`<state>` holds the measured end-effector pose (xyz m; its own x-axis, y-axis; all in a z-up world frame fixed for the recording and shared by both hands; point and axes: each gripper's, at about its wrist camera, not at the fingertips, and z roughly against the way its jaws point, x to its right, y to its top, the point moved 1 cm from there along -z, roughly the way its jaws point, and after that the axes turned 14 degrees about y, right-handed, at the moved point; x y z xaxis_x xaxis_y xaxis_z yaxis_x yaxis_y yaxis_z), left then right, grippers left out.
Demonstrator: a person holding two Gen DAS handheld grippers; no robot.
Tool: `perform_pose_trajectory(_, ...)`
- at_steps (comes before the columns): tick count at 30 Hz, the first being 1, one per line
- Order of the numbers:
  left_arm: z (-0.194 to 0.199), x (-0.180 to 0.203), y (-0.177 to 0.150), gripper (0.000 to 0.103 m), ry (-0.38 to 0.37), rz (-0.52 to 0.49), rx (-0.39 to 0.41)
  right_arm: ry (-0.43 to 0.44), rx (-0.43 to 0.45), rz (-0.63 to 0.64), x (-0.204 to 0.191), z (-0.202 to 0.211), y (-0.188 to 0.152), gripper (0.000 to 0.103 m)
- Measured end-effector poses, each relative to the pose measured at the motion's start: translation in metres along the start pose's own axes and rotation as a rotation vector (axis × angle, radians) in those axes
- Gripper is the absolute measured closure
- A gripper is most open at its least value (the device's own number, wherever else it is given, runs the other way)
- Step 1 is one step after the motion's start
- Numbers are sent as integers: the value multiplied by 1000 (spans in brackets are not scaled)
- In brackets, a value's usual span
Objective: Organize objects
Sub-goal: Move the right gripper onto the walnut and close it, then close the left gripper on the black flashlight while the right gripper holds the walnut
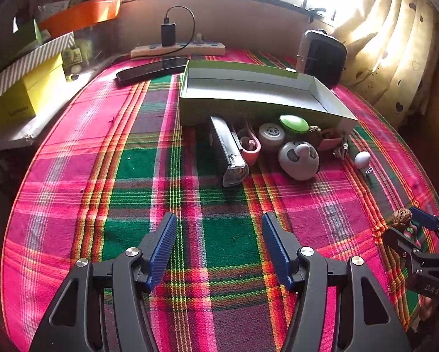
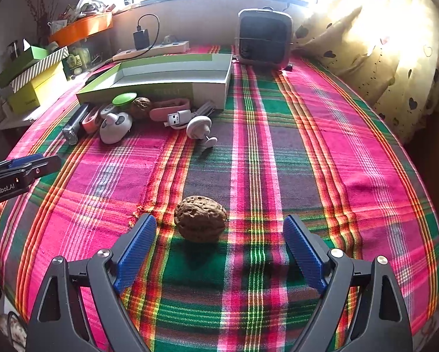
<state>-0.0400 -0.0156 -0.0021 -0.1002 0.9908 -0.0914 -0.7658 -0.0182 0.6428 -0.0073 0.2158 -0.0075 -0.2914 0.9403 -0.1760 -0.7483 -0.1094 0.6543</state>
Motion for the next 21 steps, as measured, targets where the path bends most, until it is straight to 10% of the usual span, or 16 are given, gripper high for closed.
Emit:
perform_pose_trajectory(14,-11,2,17,45,-23,0,-29,20,17,16,-5,2,3,69)
perform_pose_trajectory(21,-15,2,23,45,-33,8,-36,32,13,24,-5,-3,8,69)
